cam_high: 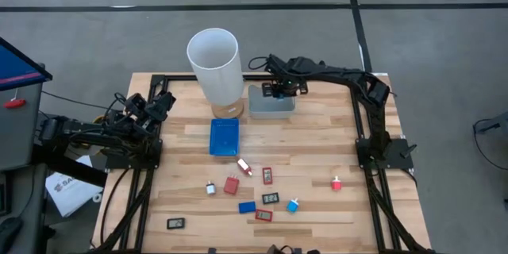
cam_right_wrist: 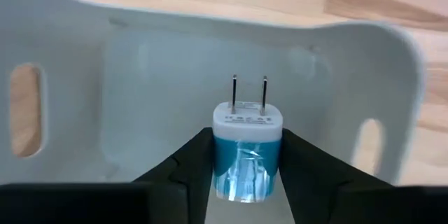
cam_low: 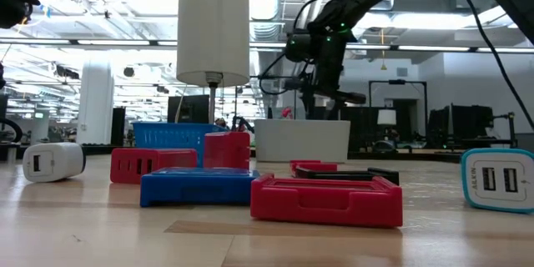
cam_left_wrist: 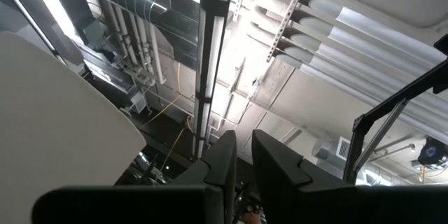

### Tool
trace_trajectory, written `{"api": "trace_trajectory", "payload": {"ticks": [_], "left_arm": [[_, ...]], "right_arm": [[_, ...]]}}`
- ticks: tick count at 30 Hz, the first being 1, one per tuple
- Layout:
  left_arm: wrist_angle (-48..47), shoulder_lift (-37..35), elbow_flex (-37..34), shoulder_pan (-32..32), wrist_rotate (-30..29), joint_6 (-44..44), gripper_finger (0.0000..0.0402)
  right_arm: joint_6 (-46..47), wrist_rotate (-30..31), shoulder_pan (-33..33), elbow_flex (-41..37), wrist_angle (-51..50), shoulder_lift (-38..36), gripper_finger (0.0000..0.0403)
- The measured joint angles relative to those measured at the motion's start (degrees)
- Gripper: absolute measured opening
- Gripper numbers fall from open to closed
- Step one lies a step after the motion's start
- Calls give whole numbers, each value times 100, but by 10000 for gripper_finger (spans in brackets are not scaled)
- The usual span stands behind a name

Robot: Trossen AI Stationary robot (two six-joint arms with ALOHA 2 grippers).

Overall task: Pick & Place Office items
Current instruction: Put the top blue charger adapter into the gray bin, then put the pink charger adapter into the gray bin

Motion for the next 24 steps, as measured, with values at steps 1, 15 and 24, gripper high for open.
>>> {"api": "trace_trajectory", "payload": {"ticks": [1,15,24], "left_arm": [[0,0,0,0,0,0,44],[2,0,0,0,0,0,44],[4,-1,0,0,0,11,44]], "right_arm": [[-1,2,19,0,44,0,150],[-34,4,29,0,160,-32,174],[-229,18,394,0,275,-936,166]]}}
